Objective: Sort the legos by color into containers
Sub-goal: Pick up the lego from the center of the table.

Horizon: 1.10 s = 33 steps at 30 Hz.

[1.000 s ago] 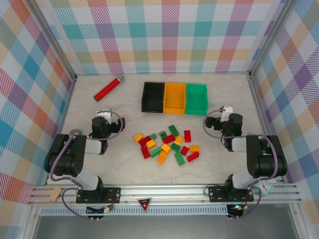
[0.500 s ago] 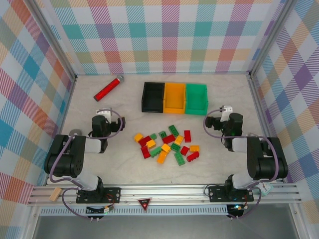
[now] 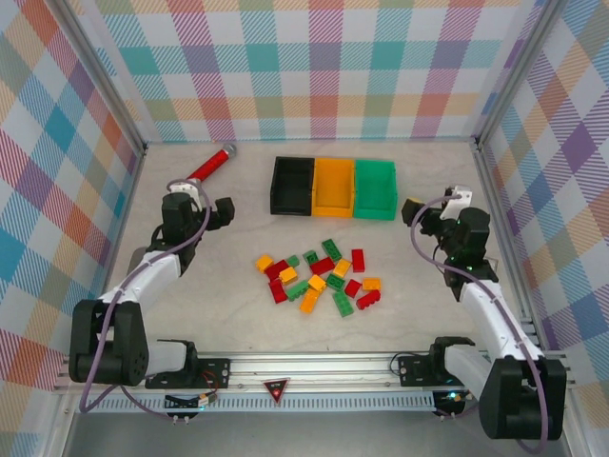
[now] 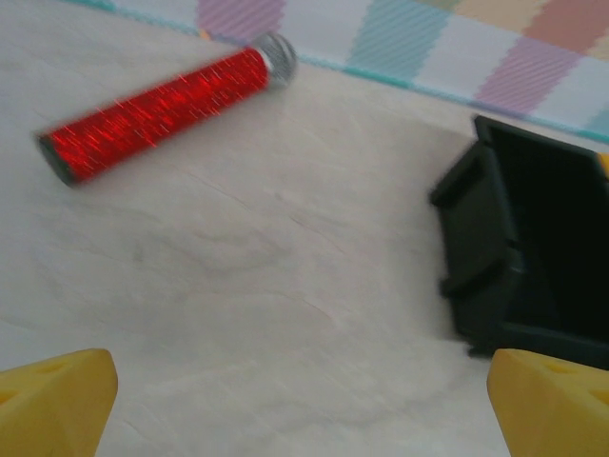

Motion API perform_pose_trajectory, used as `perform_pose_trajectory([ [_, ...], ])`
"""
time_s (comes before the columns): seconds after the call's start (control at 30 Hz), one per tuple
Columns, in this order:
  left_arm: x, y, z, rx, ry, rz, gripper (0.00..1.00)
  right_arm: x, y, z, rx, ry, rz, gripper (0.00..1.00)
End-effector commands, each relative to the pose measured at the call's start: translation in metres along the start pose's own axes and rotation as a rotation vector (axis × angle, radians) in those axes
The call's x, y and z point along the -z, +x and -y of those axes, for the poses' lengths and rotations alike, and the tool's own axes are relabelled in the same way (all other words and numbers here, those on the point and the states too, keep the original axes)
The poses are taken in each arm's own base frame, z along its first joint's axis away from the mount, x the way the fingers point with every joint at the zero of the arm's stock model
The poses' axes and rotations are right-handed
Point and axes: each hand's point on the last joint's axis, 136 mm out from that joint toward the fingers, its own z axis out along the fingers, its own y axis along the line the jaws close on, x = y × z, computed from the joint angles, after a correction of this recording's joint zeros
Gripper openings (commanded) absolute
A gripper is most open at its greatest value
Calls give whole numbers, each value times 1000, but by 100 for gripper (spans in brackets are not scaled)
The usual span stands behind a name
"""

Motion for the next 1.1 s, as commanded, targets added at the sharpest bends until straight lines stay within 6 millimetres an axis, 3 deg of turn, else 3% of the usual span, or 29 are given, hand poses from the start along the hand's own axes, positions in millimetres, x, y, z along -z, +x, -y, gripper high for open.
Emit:
perform_pose_trajectory([
  [0.0,9,34,29,161,165,-222,100,-1,39,-6,-192,-37,-172,99],
  [0.2,30,71,62,330,285,-453,100,-18,74,-23,-305,-139,-358,99],
  [0.5,65,125,71,156,107,-621,98,-31,108,-46,-207,-140,-463,99],
  [0.8,68,133,74,55,42,-665,90,-33,118,-58,-144,-143,-491,99],
  [1.07,63,142,85,-31,33,-723,90,-34,122,-54,-118,-112,-492,99],
])
